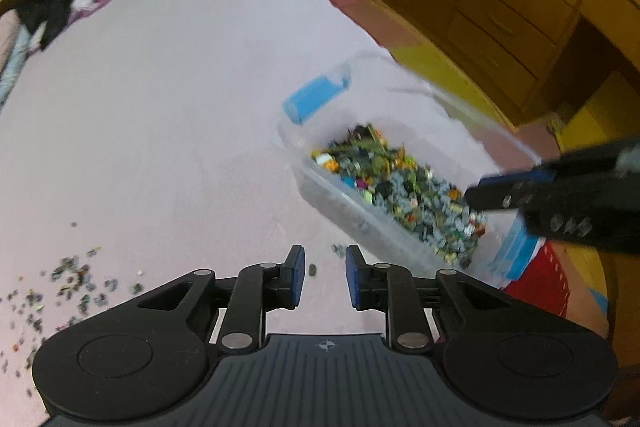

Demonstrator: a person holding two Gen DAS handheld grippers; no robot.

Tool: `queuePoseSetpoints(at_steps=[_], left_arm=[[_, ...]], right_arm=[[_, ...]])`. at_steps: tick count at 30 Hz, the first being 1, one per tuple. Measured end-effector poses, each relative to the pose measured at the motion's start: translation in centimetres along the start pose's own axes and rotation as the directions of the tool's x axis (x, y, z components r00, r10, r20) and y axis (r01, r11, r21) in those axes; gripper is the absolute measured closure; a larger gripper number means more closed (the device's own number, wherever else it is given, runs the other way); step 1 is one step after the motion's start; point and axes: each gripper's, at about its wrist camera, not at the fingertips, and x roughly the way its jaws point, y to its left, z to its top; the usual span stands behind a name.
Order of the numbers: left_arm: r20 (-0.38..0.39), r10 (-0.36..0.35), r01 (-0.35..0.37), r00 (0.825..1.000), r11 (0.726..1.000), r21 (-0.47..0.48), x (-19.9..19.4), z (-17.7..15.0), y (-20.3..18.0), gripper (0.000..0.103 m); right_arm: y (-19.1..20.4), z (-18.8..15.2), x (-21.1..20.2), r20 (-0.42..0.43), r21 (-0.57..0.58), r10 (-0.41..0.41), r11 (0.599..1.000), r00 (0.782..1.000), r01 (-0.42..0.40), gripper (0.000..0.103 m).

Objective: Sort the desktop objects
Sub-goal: 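Lower both tools into the clear box over the brick pile, then open both tools inside the box to drop the grey bricks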

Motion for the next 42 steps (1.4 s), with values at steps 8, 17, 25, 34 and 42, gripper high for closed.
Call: queuePoseSetpoints(at_steps=[8, 17, 25, 34, 42], left_arm=[[-0.093, -0.084, 0.094, 0.992, 0.989, 0.115, 12.5, -3.2, -0.7, 0.079], [-0.106, -0.093, 0.114, 0.99, 0.97, 0.215, 19.7, -2.7, -0.6, 0.079], [-0.102, -0.121, 0.141, 0.987, 0.966, 0.216, 19.6, -2.9, -0.5, 0.092], [-0.062, -0.103, 0.111, 0.993, 0.982, 0.149, 13.7, -4.7, 1.1, 0.093], [0.014, -0.099, 0.097, 0.995, 0.991, 0.097, 5.2, -2.3, 2.3, 0.093]], right_arm=[[-0.3, -0.6, 1.9, -0.016, 0.043, -0.081, 0.996, 0.997, 0.082, 0.091], [-0.9, -1.8, 4.5, -0.065, 0.084, -0.081, 0.993, 0.995, 0.086, 0.091], [-1.0, -1.6, 5.6, -0.085, 0.088, -0.071, 0.993, 0.994, 0.079, 0.091], [-0.5, -1.1, 4.5, -0.052, 0.079, -0.068, 0.994, 0.996, 0.072, 0.091], [0.0, -0.4, 1.4, 0.007, 0.083, -0.052, 0.995, 0.999, 0.051, 0.091]])
